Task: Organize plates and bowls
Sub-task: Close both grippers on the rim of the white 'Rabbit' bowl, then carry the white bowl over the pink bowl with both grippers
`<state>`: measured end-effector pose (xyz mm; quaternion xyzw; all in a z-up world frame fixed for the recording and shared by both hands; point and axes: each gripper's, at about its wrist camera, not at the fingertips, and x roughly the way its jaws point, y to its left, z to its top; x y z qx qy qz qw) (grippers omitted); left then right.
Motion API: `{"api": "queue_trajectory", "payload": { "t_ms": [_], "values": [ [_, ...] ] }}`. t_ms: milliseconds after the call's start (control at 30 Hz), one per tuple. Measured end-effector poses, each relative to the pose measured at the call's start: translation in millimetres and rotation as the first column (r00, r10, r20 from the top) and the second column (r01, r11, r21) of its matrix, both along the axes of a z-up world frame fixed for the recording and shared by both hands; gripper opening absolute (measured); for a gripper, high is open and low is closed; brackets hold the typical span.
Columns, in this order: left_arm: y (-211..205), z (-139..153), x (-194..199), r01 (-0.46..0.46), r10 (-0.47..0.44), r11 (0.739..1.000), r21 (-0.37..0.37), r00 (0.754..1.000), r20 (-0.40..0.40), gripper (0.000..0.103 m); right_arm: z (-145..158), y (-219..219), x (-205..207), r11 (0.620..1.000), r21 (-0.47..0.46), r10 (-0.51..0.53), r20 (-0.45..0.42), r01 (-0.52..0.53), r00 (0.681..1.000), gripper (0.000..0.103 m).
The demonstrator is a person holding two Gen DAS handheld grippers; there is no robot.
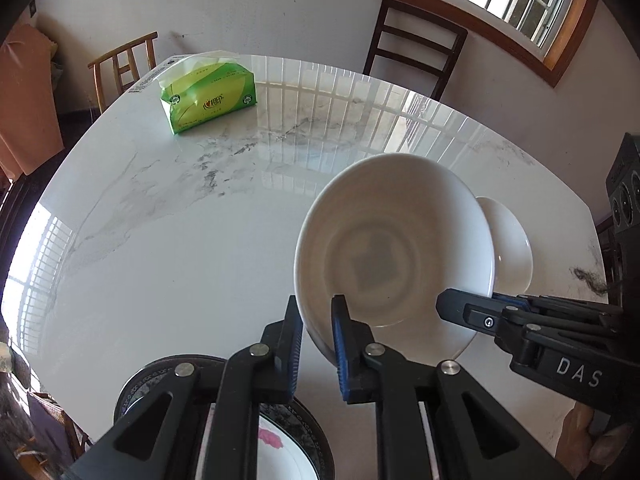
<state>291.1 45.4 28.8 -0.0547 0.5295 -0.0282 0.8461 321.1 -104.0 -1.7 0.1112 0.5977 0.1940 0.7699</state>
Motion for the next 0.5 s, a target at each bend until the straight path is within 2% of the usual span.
{"api": "queue_trajectory", "payload": {
  "t_ms": [300,500],
  "values": [
    [-28,50,-69,0.066,-0.067,0.998,0.011,0.994,0.091,0.015,41,-21,-59,0.998,0.057,0.024,0.029,-0.026,0.999,0.016],
    [-46,69,-117,0.112,-0.114,0.993,0.022,0.983,0.142,0.015,61,-37,-104,0.996,0.077,0.032,0.054,-0.036,0.998,0.016]
  ]
}}
